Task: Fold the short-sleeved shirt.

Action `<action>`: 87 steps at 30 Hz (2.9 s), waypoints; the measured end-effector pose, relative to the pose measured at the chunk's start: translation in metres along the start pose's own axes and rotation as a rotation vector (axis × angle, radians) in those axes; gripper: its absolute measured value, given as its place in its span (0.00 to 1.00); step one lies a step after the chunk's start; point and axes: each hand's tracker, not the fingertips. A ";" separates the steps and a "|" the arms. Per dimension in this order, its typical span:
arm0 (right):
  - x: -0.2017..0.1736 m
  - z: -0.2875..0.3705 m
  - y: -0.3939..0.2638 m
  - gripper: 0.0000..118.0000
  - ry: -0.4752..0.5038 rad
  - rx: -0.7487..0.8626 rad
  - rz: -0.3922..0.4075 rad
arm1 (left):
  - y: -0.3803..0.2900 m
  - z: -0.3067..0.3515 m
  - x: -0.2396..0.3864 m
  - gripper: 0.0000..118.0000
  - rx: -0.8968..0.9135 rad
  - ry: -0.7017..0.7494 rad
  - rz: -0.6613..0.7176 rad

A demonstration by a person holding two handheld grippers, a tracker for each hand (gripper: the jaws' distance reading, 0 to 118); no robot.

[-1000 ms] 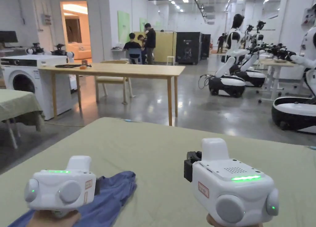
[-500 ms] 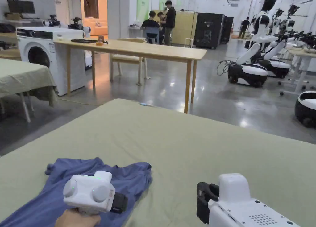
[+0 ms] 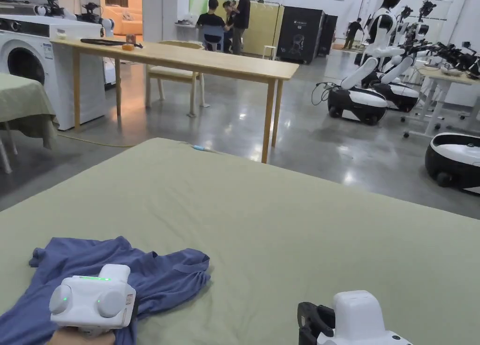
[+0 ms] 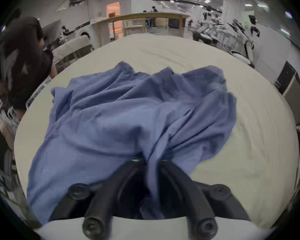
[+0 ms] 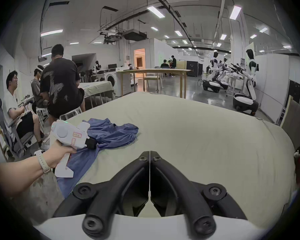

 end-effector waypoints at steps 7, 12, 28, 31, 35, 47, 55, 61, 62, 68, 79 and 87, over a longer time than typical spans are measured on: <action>0.052 0.059 -0.002 0.01 -0.124 0.058 -0.076 | 0.029 0.068 0.115 0.05 0.248 -0.224 -0.170; 0.107 0.125 -0.009 0.02 -0.274 0.097 -0.119 | 0.034 0.130 0.268 0.05 0.369 -0.512 -0.298; 0.248 0.238 -0.085 0.01 -0.596 0.079 -0.225 | -0.177 0.077 0.583 0.17 0.030 -0.566 -0.649; 0.249 0.231 -0.091 0.02 -0.592 0.071 -0.218 | -0.175 0.092 0.565 1.00 0.070 -0.548 -0.643; 0.238 0.211 -0.086 0.01 -0.562 0.084 -0.201 | -0.137 0.121 0.510 0.97 0.257 -0.547 -0.618; 0.166 0.153 -0.078 0.01 -0.404 0.095 -0.225 | -0.125 0.229 0.230 0.43 0.496 -0.229 -0.500; 0.159 0.156 -0.080 0.01 -0.386 0.071 -0.215 | -0.090 0.161 0.207 0.00 0.332 -0.191 -0.456; 0.195 0.170 -0.088 0.01 -0.439 0.044 -0.224 | -0.038 0.075 0.235 0.00 0.221 -0.144 -0.432; 0.204 0.172 -0.090 0.02 -0.453 0.037 -0.227 | -0.027 0.059 0.240 0.03 0.208 -0.141 -0.414; 0.266 0.186 -0.104 0.01 -0.569 -0.046 -0.234 | 0.018 -0.013 0.280 0.98 0.195 0.031 -0.452; 0.391 0.157 -0.174 0.16 -0.660 -0.310 -0.311 | 0.040 -0.032 0.314 0.53 0.019 -0.126 -0.456; 0.432 0.071 -0.189 0.99 -0.585 -0.373 -0.236 | 0.025 0.021 0.317 0.01 0.118 -0.086 -0.577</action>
